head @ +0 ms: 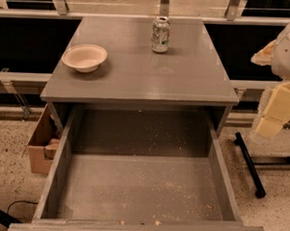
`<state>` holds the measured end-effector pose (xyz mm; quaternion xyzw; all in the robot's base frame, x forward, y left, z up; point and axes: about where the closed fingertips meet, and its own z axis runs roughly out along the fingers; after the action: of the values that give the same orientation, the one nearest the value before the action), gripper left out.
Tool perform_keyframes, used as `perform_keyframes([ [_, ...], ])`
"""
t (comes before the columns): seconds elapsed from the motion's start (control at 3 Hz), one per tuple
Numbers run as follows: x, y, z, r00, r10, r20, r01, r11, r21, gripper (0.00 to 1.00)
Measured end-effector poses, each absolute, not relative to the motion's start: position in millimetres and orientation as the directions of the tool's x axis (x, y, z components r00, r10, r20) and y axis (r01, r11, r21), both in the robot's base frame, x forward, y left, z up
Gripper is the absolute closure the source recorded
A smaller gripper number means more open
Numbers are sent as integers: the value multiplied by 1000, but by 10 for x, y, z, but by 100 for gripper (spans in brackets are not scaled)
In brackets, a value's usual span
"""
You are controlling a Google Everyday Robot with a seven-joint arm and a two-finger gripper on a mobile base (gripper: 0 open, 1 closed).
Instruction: Close top drawer
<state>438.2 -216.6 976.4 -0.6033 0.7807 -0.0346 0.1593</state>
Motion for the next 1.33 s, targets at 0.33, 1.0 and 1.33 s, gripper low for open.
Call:
perform_keyframes([
  [0.33, 4379, -2177, 9752, -225, -953, -202, -930, 272, -249, 0],
  [1.0, 4065, -2464, 9501, -293, -948, -121, -886, 317, -338, 18],
  [1.33, 3544, -2804, 9249, -356, -925, -135, -835, 380, -398, 41],
])
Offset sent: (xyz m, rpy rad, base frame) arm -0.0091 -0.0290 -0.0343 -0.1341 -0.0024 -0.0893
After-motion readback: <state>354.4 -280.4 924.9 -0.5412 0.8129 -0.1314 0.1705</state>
